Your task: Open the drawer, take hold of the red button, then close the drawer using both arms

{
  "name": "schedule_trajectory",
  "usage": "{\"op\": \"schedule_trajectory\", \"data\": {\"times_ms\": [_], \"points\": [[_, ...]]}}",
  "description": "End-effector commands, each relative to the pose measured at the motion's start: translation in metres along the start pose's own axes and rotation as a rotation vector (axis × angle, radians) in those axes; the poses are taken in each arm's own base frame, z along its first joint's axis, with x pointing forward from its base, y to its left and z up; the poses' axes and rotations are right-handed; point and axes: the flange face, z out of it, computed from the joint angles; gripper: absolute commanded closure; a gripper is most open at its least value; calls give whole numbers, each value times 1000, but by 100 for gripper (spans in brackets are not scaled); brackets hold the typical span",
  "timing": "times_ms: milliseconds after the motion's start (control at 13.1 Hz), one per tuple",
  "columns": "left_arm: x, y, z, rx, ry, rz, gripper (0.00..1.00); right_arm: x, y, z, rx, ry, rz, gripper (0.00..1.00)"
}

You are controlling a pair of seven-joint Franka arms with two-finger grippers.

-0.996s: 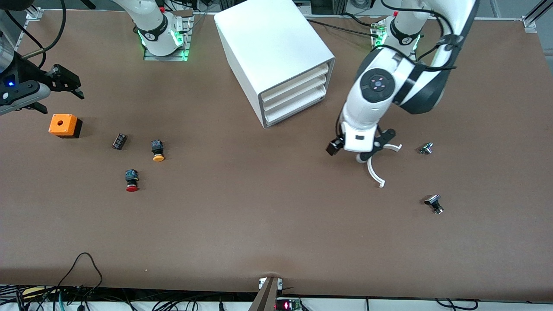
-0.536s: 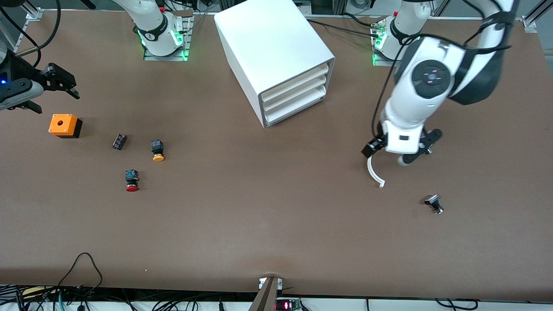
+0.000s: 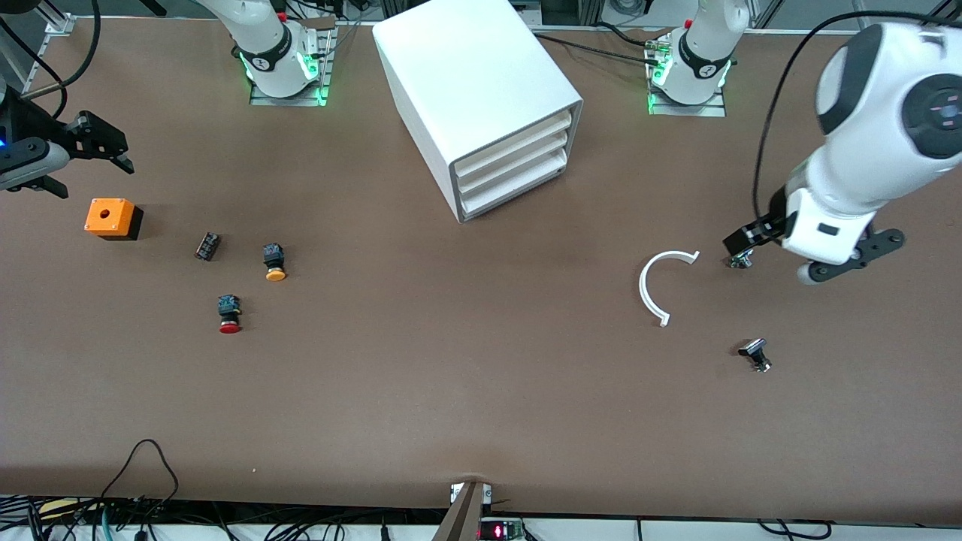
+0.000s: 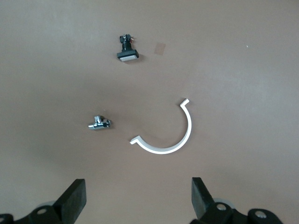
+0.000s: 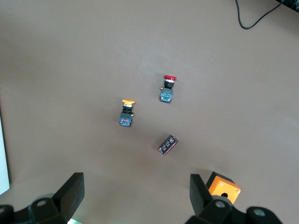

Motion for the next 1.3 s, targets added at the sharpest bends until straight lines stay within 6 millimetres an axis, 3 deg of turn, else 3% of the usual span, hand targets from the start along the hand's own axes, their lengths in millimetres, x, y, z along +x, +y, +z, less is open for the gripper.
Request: {"op": "schedule_trajectory", "data": {"times_ms": [0,153,460,766,1226], "points": [[0,-34,-29,-40,-11,148,1,2,2,-4,-2,-1,42,0],[-4,-49,-42,-38,-8,275,1,3,3,-4,-3,0,50,0],[-17,-56,-59,-32,0,474,0,3,2,-4,-3,0,48,0],[-21,-58,-79,-36,26,496,0,5,1,-5,-6,7,45,0],[-21,-58,-78,-34,25,499,0,6,2,-8,-9,14,47,0]]}}
